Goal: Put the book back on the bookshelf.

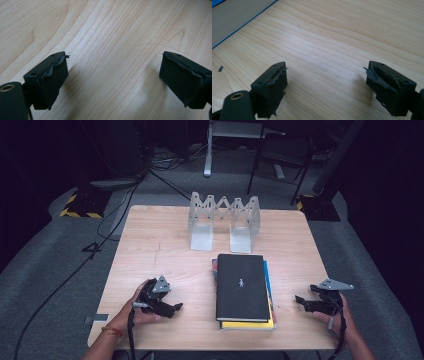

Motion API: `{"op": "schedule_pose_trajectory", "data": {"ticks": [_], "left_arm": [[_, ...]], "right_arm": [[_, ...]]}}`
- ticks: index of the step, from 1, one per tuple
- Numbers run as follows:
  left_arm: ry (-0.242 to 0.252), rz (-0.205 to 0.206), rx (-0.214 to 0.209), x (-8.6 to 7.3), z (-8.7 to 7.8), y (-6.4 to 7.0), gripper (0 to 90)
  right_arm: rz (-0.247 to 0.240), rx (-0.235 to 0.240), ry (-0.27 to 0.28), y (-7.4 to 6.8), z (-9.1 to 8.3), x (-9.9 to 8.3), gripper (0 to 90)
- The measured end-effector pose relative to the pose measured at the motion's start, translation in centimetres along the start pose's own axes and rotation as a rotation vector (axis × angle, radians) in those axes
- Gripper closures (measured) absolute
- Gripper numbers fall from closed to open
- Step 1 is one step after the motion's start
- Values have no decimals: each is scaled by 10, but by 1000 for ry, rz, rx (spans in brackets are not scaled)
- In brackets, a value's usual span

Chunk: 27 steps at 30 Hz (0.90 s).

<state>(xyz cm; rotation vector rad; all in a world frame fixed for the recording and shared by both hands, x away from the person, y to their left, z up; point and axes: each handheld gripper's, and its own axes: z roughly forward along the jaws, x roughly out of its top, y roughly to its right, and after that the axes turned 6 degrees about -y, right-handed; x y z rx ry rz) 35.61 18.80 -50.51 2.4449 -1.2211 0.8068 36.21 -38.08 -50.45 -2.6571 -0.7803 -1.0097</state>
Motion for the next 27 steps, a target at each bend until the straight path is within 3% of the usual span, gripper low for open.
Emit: {"op": "schedule_pose_trajectory", "data": {"ticks": [8,11,17,21,27], "left_arm": [[-7,-20,14,3,3,5,49],[-9,-13,8,3,3,6,49],[-10,4,-1,1,1,11,49],[-9,10,-8,0,1,16,49],[-9,16,-13,1,2,22,48]], "right_arm": [[-11,7,-21,1,-2,1,196],[-36,21,-32,-3,-3,4,211],[-82,83,17,-17,-18,14,248],[-120,138,71,-36,-34,28,250],[-186,183,123,-58,-51,45,250]]}}
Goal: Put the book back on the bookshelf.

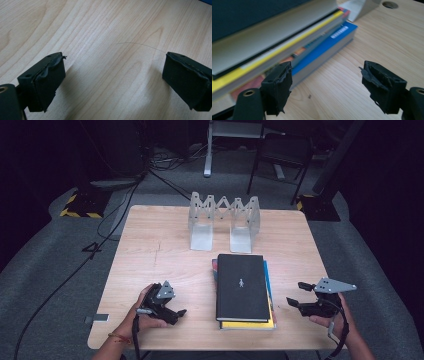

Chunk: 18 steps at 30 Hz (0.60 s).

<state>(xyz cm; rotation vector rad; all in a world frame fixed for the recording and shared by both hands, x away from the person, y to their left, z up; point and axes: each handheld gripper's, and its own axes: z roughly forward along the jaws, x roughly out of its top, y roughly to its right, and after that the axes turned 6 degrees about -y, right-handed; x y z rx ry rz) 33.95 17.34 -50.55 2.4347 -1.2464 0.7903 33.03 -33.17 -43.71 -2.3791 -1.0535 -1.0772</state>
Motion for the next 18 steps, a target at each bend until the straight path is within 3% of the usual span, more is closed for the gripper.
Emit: {"op": "schedule_pose_trajectory", "data": {"ticks": [9,18], "left_arm": [[0,-2,-3,7,5,10,48],[0,4,-5,11,8,14,48]], "right_arm": [[-64,74,30,-26,-7,18,242],[-148,181,-9,-55,0,23,242]]}}
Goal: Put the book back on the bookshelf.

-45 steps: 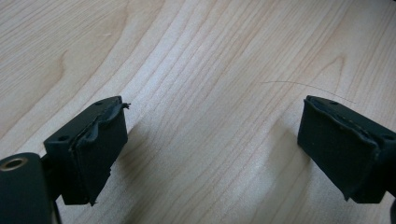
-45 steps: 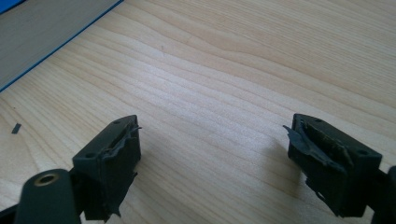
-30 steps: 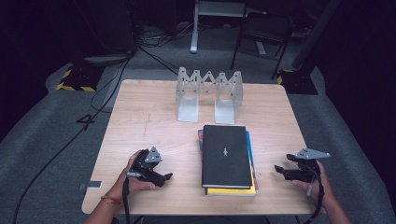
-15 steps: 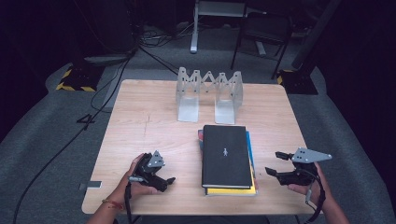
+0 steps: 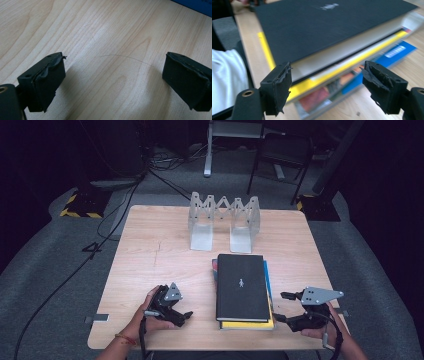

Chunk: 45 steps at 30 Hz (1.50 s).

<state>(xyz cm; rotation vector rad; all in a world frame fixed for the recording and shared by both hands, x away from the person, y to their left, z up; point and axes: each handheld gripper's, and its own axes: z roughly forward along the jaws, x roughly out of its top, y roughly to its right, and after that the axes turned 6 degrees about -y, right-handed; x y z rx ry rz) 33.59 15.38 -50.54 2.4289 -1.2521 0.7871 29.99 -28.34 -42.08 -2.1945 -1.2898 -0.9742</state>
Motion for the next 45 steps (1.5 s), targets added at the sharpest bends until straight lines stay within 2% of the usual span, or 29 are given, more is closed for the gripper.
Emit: {"op": "schedule_pose_trajectory", "data": {"ticks": [4,6,8,10,13,14,16,17,18,19,22,23,25,26,29,31,32,34,35,36,38,39,45], "left_arm": [[1,1,-2,0,0,0,50],[2,2,-3,0,0,0,54],[0,8,-5,1,0,0,57],[2,6,-6,2,1,0,61],[4,8,-4,3,1,0,76],[11,4,-7,5,2,0,103],[15,7,-9,8,3,0,158],[15,3,-10,9,4,0,163],[15,3,-10,9,4,0,164],[20,8,-13,12,6,-1,179],[21,5,-11,15,8,0,204],[19,8,-16,18,9,0,222],[23,10,-23,22,10,1,249],[30,24,-24,27,11,2,265],[61,44,-9,37,12,5,292],[77,55,2,41,12,5,308],[81,62,1,44,12,5,340],[113,71,1,54,13,3,393],[113,71,1,54,13,3,437],[129,78,-1,57,13,3,444],[141,93,-10,63,14,2,494],[148,88,-14,64,15,2,508],[146,111,-12,72,22,0,530]], "right_arm": [[-20,17,0,-8,1,4,244],[-7,38,1,-8,0,5,237],[-18,41,-4,-10,-2,5,236],[-12,73,1,-13,-4,4,232],[-10,74,-2,-15,-2,5,229],[-2,94,-1,-17,1,7,229],[2,95,2,-17,4,10,231],[14,117,13,-17,5,12,237],[14,117,13,-17,5,12,237],[29,99,10,-15,7,15,245],[47,85,4,-13,9,17,265],[69,86,-9,-9,13,18,253],[70,98,-15,-8,15,19,234],[81,112,-32,-5,19,22,208],[81,130,-56,-2,25,28,136],[79,136,-54,0,26,29,152],[98,92,-31,6,28,33,212],[120,70,-27,11,32,36,217],[120,70,-27,11,32,36,217],[124,49,-24,14,35,40,211],[107,42,-29,15,37,42,211],[97,38,-28,14,38,44,211],[87,44,-31,10,48,51,210]]}}
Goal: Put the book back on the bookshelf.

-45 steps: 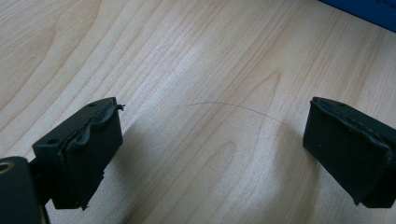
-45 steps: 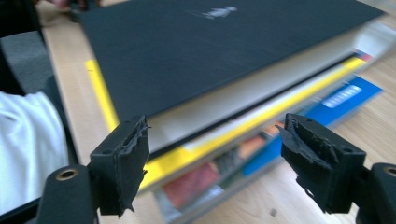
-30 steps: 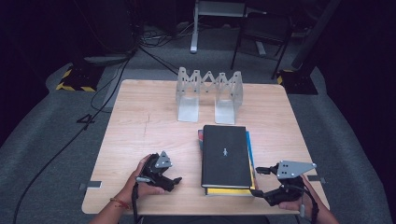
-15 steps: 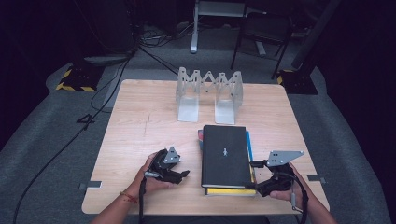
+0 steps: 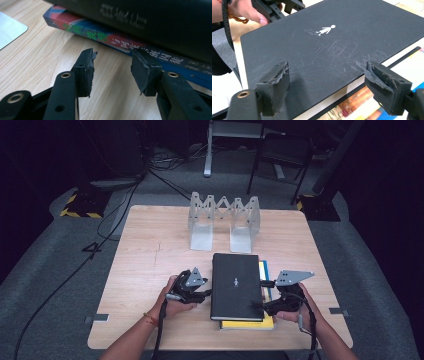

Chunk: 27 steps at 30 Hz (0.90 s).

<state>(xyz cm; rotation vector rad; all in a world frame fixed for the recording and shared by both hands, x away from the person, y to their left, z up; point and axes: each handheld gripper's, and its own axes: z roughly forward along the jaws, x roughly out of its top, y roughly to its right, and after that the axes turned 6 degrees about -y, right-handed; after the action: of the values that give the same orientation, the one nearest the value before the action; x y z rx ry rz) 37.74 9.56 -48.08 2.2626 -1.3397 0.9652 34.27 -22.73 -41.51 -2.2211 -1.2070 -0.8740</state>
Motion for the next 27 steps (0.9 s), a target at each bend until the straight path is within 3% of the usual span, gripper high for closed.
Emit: {"op": "schedule_pose_trajectory", "data": {"ticks": [3,7,9,12,15,19,21,23,27], "left_arm": [[8,-11,-5,1,0,-2,514],[33,-27,-13,3,-1,-7,498],[30,-9,10,6,1,-8,496],[31,-11,15,7,3,-12,499],[35,-24,-1,7,5,-15,512],[34,-49,-7,8,10,-20,516],[43,-87,-10,8,12,-26,519],[41,-85,-8,9,12,-28,521],[44,-39,-28,11,10,-25,697]], "right_arm": [[3,3,-10,1,0,1,203],[101,66,-10,14,6,-3,122],[115,93,-17,18,8,-3,103],[74,92,-22,17,11,1,112],[66,101,-23,19,11,3,113],[30,88,-3,17,11,3,117],[18,85,6,17,11,3,120],[12,83,10,16,11,3,122],[-13,70,33,15,10,4,129]]}}
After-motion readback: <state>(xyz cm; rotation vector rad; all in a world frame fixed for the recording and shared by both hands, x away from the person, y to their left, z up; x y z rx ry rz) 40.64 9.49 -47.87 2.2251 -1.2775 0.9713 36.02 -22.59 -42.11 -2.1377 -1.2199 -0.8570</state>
